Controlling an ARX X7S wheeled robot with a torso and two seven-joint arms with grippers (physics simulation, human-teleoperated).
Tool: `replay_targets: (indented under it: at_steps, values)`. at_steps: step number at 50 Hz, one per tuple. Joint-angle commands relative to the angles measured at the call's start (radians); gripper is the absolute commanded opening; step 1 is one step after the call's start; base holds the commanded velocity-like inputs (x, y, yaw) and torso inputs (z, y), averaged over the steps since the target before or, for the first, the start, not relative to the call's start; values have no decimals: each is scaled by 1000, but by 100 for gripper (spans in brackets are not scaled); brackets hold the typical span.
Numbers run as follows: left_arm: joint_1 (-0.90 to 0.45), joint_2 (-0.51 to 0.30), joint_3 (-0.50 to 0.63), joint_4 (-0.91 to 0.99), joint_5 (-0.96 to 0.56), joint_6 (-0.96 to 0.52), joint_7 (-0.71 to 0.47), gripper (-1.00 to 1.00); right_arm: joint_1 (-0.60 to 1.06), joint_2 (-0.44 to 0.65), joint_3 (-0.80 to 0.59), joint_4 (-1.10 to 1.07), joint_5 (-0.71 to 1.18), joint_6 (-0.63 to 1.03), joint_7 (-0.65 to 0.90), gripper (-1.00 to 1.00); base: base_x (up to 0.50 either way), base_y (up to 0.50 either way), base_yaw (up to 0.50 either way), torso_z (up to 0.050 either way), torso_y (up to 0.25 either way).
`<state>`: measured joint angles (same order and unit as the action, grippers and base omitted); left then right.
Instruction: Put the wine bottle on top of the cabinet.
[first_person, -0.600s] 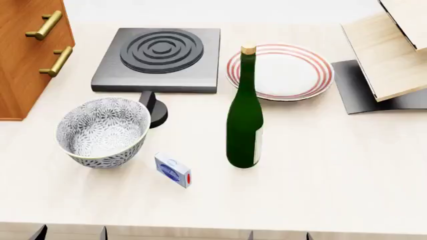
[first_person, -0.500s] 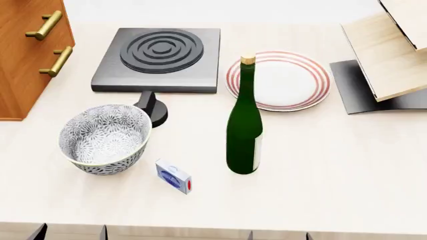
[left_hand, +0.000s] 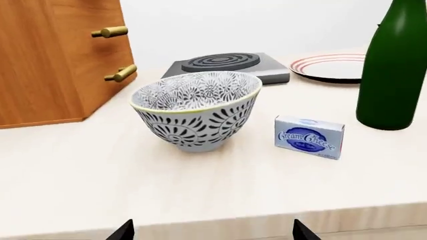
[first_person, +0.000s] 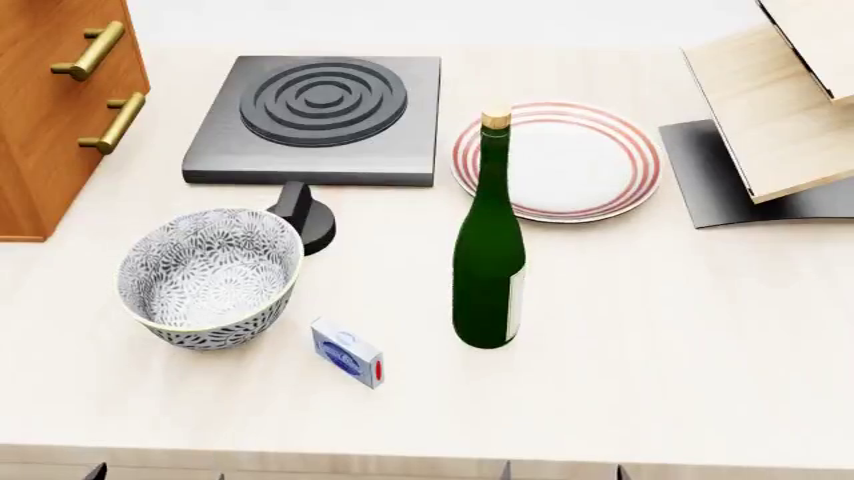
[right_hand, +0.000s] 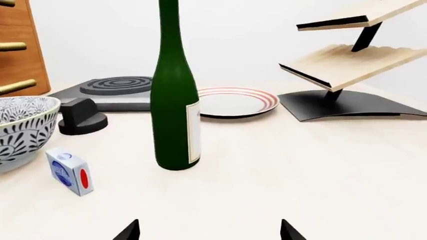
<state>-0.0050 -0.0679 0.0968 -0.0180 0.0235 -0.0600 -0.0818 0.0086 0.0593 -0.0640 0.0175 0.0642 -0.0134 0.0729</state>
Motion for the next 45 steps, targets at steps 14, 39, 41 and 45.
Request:
replay_targets:
  at_steps: [14,39,41,45]
  values:
    - [60,-21,-1,256,-9,-62,-35,100,-50,21,-8,-172,5,43,53,100,0,0,0,0,0]
    - [41,-72,66,895,44,-405,-35,100,-45,77,-57,-676,34,294,100,100,0,0,0,0,0]
    - [34,-72,72,936,48,-437,-35,100,-41,79,-60,-709,40,315,103,100,0,0,0,0,0]
    - [20,-72,87,1006,61,-493,-38,100,-26,84,-69,-810,51,376,111,100,0,0,0,0,0]
